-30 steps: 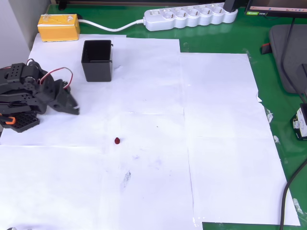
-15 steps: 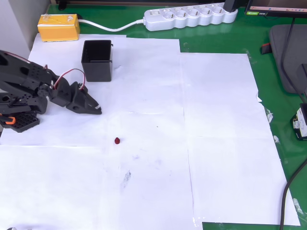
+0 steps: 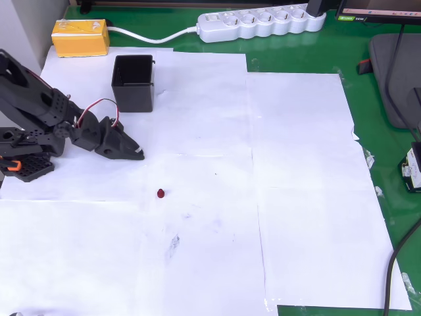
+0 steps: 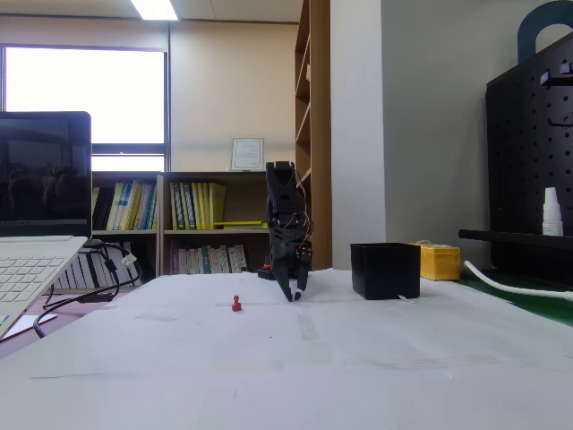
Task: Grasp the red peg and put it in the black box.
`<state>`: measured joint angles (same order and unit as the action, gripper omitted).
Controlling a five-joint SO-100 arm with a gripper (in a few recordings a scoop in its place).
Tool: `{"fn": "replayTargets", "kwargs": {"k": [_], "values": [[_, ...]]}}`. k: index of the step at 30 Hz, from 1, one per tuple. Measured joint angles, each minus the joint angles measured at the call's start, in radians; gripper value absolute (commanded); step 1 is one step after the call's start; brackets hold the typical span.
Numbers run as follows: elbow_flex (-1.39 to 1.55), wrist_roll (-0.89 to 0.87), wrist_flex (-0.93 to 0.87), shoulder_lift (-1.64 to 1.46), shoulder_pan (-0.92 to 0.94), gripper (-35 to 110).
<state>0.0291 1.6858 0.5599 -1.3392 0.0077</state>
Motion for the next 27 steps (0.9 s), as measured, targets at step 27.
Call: {"fn": "replayTargets", "kwargs": {"k": [27], "values": [[0.018, -0.089, 0.477, -0.400, -0.006, 0]]}}
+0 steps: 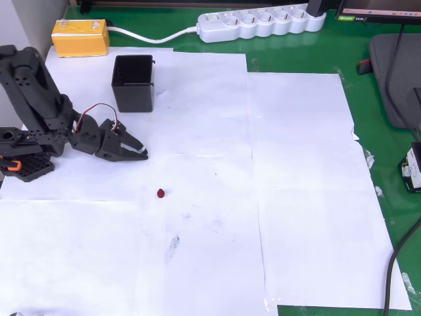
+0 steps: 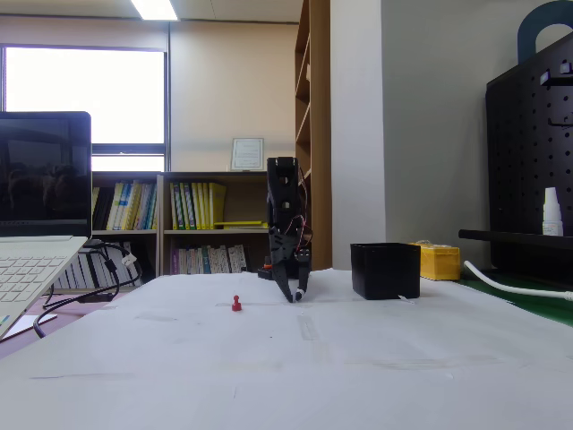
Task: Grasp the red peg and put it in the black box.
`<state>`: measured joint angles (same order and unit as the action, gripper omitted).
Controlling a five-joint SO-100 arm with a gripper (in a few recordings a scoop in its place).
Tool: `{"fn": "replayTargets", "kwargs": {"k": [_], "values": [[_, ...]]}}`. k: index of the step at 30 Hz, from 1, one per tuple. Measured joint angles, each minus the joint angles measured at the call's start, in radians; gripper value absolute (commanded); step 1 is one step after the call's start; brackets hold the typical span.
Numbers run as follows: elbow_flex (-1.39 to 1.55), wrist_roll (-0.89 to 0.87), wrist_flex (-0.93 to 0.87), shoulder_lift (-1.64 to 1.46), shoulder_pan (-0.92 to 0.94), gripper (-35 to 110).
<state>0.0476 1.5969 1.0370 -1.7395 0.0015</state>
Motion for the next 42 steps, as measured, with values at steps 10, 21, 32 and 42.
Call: {"fn": "replayTargets", "kwargs": {"k": [10, 21, 32, 42], "values": [[0.140, -0.014, 0.359, -0.357, 0.006, 0], [0.241, -0.118, 0.724, -0.669, 0.034, 0], [0.324, -0.175, 0.848, -0.790, 0.049, 0], [0.400, -0.184, 0.853, -0.808, 0.107, 26]]}}
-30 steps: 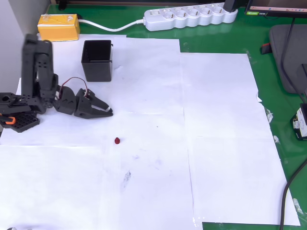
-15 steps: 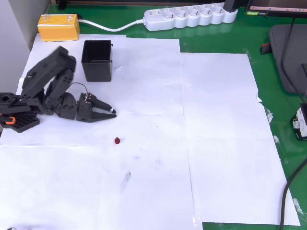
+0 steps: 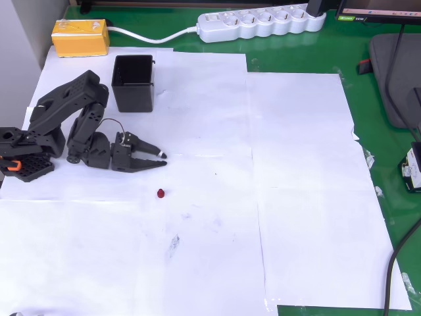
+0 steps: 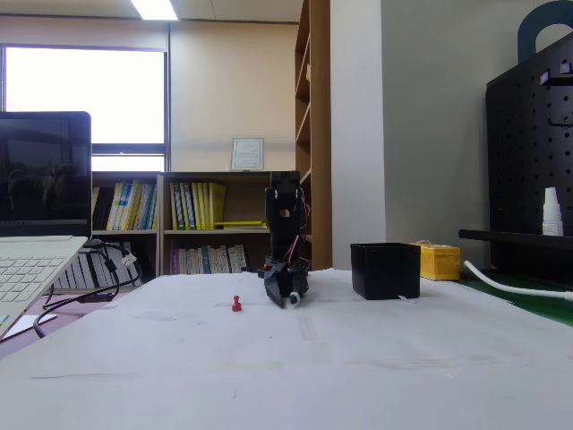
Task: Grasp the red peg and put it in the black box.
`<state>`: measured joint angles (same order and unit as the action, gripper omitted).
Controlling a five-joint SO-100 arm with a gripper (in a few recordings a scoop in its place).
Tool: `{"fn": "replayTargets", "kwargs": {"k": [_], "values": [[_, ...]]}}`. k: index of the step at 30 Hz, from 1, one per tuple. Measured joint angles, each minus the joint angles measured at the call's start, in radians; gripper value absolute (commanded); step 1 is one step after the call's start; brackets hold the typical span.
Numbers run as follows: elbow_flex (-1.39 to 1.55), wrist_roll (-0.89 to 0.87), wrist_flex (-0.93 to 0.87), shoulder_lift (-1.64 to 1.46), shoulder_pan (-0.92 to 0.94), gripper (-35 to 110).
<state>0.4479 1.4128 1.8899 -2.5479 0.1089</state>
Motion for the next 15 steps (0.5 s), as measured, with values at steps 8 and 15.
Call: {"fn": "replayTargets", "kwargs": {"k": [8, 15], "values": [[-0.067, 0.067, -0.087, 0.064, 0.005, 34], [-0.169, 0.137, -0.293, 0.267, -0.012, 10]]}}
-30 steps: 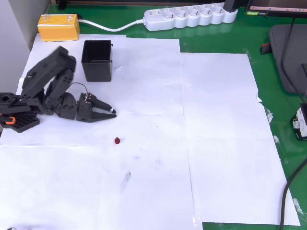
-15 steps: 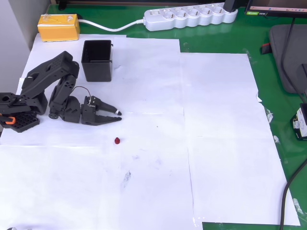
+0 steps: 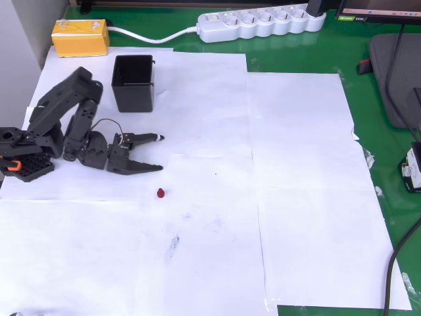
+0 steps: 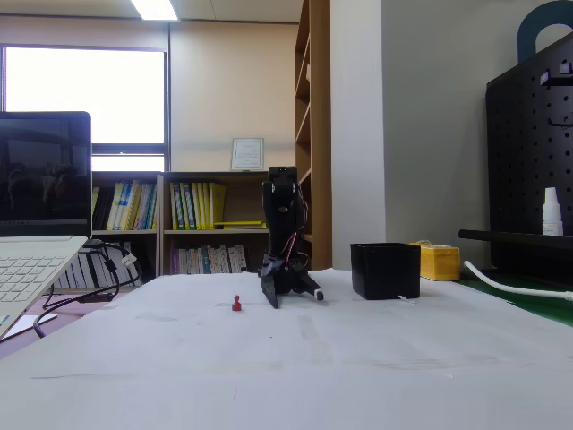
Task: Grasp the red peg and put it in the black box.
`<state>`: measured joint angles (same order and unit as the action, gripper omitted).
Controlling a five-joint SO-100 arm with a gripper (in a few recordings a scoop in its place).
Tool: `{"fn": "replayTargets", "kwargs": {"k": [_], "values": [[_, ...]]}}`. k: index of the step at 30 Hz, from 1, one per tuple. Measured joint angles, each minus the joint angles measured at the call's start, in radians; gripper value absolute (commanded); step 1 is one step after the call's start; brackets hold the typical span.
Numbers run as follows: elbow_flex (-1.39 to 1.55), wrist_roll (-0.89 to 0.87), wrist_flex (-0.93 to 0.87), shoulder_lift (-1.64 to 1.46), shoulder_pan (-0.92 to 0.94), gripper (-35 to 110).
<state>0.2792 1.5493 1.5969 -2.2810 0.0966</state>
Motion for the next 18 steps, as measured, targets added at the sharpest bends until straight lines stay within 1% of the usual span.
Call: {"fn": "replayTargets", "kwargs": {"k": [3, 6, 13, 18], "values": [[-0.025, 0.041, -0.060, 0.055, 0.000, 8], [-0.038, 0.051, -0.075, 0.074, 0.000, 6], [-0.054, 0.046, -0.029, 0.051, 0.020, 0], [-0.069, 0.011, -0.006, 0.038, 0.049, 0]]}}
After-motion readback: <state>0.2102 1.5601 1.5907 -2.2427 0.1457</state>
